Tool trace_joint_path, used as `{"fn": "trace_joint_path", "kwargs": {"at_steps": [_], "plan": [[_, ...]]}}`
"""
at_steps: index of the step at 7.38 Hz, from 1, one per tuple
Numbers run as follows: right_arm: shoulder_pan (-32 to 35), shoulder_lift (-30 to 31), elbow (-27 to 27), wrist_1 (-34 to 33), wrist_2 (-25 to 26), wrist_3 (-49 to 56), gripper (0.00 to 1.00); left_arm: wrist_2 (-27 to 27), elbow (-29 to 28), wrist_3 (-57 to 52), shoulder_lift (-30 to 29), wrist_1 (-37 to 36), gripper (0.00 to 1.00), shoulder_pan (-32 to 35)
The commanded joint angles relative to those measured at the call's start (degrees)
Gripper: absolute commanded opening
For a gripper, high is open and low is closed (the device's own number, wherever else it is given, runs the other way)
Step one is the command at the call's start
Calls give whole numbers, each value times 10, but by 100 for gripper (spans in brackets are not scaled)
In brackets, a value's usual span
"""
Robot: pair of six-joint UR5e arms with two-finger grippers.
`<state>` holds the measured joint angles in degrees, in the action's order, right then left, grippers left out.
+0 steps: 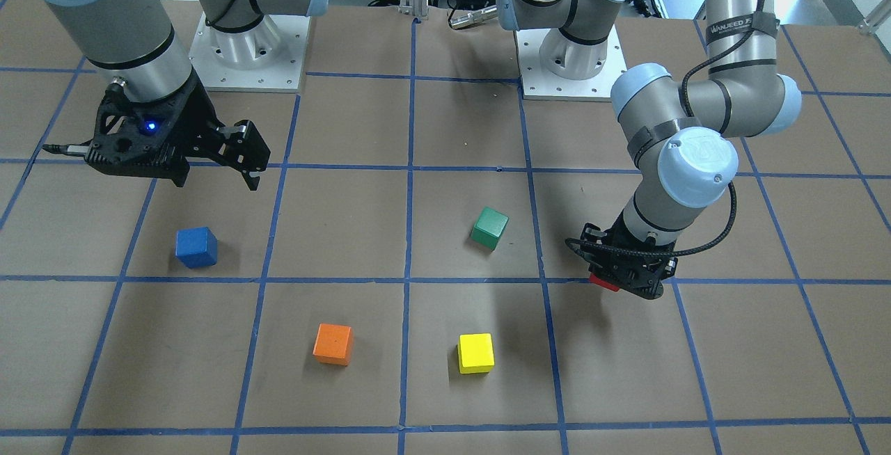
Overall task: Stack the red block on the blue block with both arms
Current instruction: 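Carry the red cube with the left gripper toward the table center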
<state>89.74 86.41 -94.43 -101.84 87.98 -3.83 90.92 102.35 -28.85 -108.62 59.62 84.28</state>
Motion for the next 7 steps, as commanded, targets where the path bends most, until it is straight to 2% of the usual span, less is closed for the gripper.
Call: {"fn": "trace_joint_path", "kwargs": {"at_steps": [1,3,4,5,6,7], "plan": [[0,-3,0,1,9,1,100,-62,-86,196,-18,77,17,76],[-1,-1,-3,18,5,5,100,-56,-110,309,-54,55,18,180],[-1,-2,-4,20,10,4,100,-54,-107,347,-78,19,22,205],[-3,-5,-5,28,10,7,100,-54,-111,384,-104,16,25,228],[-4,-5,-15,22,11,8,100,-56,-111,389,-125,-18,37,233],[-8,-5,-22,14,11,8,100,-53,-107,385,-140,-40,55,239]]}}
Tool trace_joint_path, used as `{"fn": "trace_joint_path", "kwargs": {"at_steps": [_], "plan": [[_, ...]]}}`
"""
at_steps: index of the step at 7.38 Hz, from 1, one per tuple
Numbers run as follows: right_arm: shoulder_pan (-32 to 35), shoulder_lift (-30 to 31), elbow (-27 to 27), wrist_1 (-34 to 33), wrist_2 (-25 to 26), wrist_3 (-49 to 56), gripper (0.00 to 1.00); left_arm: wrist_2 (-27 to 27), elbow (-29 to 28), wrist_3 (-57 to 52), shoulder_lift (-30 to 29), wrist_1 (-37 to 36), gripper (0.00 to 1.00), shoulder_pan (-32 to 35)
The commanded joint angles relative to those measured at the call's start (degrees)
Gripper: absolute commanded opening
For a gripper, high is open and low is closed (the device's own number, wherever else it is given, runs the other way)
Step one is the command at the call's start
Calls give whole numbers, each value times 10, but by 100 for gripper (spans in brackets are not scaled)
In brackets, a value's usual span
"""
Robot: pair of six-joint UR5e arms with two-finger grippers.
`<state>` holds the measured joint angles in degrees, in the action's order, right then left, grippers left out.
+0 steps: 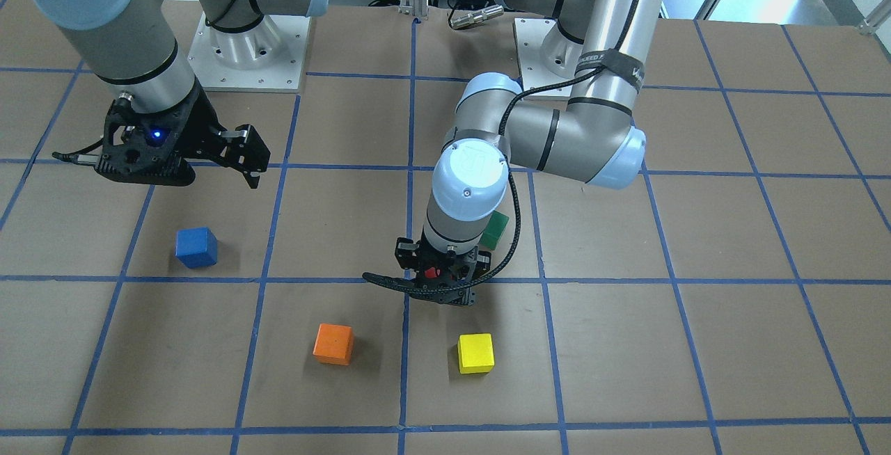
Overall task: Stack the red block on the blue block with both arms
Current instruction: 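Carry the red cube with the left gripper toward the table center, then set the red cube down and open the left gripper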
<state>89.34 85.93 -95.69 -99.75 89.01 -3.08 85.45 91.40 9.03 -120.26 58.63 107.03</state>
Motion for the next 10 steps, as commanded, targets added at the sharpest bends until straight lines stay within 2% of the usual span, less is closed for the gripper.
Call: {"fn": "trace_joint_path", "kwargs": {"at_steps": [1,2,4,6,8,9,10], "plan": [[-11,-1,-10,-7,1,2,100,2,3,12,-36,-33,79,15],[-15,-1,-11,-7,-1,2,100,-3,2,12,-33,-42,100,14],[-15,-1,-18,-7,-2,0,100,-5,-3,4,-8,-35,100,8],[-15,-1,-26,-5,-1,-3,100,-1,25,-10,28,-26,100,-20],[-8,-2,-28,-29,-8,-11,100,21,19,-76,108,33,100,-93],[2,-15,-27,-44,-9,-24,100,42,19,-126,141,77,100,-123],[27,-34,-26,-71,-9,-65,100,41,19,-181,167,129,100,-159]]}}
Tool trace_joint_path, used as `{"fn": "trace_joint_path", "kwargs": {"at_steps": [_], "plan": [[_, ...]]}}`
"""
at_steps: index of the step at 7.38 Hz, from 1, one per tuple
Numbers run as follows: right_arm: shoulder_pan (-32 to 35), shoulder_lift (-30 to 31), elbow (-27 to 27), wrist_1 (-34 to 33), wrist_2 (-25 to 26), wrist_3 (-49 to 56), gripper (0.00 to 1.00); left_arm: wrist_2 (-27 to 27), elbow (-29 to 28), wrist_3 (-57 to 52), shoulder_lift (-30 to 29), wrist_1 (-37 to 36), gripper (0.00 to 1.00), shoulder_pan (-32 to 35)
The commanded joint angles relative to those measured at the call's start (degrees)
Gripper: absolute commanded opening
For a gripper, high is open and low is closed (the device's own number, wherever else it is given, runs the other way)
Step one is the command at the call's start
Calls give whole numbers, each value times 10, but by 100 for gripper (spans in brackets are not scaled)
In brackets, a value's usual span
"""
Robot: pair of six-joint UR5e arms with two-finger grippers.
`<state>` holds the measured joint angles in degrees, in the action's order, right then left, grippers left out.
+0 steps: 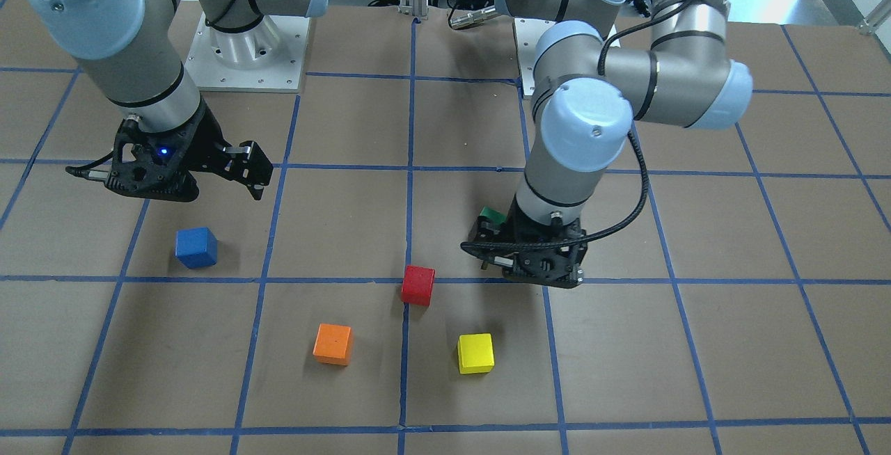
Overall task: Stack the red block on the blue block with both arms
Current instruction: 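Set the red cube down and open the left gripper, then reach the right gripper to the red cube while the left gripper withdraws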
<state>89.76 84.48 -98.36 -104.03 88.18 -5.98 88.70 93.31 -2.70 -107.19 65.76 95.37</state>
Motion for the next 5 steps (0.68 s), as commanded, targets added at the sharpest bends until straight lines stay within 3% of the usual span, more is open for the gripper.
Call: {"fn": "trace_joint_path", "kwargs": {"at_steps": [1,2,5], "plan": [[59,-50,4,-90,-1,-82,100,9,-5,-93,76,97,100,-62],[91,-84,8,-130,0,-110,100,8,-7,-93,114,150,100,-62],[158,-164,69,-142,2,-231,100,6,-11,-93,153,169,100,-63]]}}
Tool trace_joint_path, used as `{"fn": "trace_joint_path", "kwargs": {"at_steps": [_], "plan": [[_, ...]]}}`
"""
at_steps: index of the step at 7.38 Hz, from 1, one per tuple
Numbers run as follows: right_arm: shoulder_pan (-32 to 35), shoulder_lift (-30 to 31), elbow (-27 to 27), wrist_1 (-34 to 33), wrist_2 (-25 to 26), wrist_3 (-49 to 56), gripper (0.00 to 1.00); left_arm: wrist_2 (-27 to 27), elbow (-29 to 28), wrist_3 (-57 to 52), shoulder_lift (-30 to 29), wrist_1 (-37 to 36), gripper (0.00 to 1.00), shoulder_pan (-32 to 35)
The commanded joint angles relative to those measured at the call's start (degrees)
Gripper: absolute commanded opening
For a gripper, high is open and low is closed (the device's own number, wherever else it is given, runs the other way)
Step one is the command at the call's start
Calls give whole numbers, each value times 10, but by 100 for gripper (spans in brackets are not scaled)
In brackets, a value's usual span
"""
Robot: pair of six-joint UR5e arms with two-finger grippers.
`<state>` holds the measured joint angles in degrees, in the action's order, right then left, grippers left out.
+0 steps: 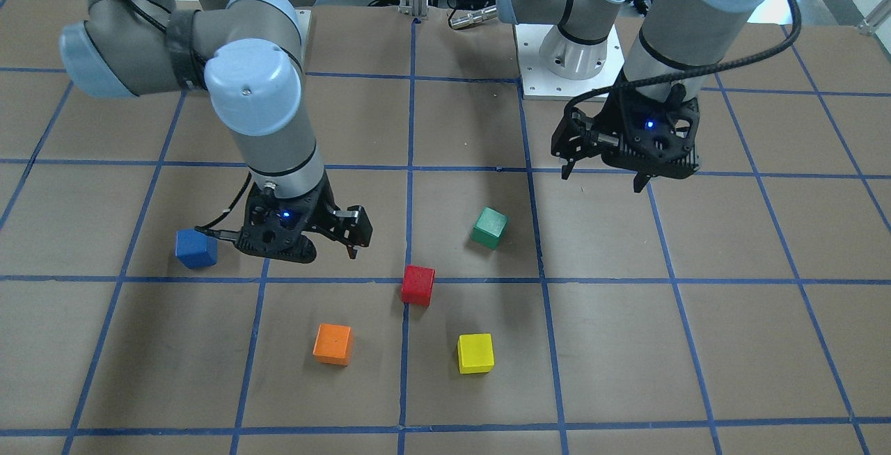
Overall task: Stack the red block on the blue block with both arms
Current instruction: 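Reach the right gripper to the red cube while the left gripper withdraws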
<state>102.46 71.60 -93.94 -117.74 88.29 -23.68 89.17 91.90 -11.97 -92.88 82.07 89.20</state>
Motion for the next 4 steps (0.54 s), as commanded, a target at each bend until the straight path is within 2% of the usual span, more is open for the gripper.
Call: {"fn": "trace_joint_path", "kwargs": {"at_steps": [1,4], "plan": [[52,-64,38,-15,-1,-96,100,3,-3,-2,13,6,100,-3],[81,-113,41,-59,-1,-138,100,3,-10,-1,19,6,100,-7]]}}
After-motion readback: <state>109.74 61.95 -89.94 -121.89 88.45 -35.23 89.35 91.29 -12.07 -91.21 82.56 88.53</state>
